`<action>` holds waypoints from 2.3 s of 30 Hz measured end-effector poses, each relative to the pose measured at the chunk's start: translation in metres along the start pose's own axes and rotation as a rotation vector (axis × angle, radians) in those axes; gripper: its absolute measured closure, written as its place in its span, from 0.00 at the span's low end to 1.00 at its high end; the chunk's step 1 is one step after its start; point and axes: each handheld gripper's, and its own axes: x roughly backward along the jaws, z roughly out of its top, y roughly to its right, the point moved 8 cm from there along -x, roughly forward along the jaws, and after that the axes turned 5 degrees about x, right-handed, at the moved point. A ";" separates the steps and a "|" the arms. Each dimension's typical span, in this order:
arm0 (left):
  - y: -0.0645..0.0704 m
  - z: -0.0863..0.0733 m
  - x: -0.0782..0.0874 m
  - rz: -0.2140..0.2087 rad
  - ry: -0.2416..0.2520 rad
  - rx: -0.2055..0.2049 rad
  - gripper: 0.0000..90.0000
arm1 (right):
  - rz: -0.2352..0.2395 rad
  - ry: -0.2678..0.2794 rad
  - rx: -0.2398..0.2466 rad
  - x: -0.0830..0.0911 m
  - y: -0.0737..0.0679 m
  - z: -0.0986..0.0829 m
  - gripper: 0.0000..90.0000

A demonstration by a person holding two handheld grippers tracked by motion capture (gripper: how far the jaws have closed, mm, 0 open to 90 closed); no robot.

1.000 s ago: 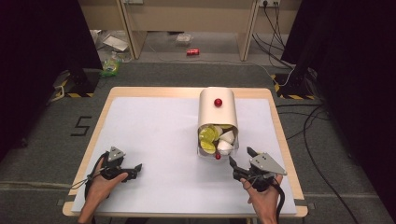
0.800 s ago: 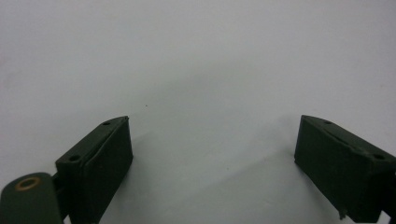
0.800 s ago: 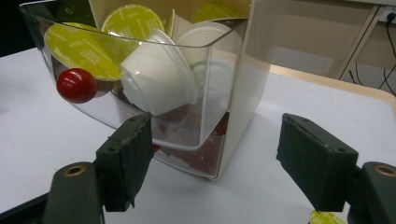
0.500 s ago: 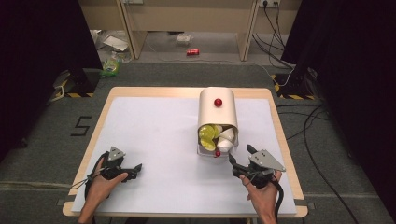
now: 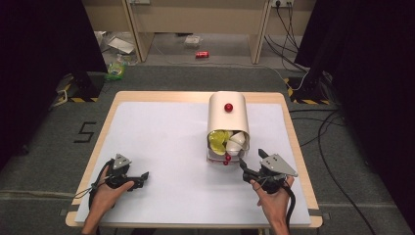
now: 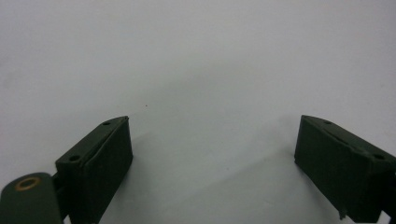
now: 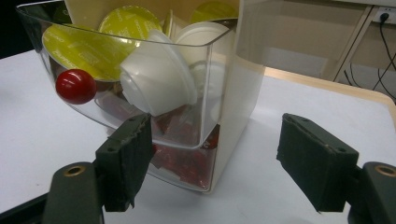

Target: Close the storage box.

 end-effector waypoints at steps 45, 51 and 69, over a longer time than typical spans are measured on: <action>0.000 0.000 0.000 0.000 0.000 0.000 0.12 | -0.027 0.000 -0.006 -0.018 0.007 0.004 0.30; 0.000 0.000 0.000 0.000 0.000 -0.001 0.12 | -0.031 -0.003 -0.008 -0.020 0.009 0.005 0.30; 0.000 0.000 0.000 0.000 0.000 0.000 0.12 | -0.029 -0.005 -0.015 -0.019 0.012 0.004 0.33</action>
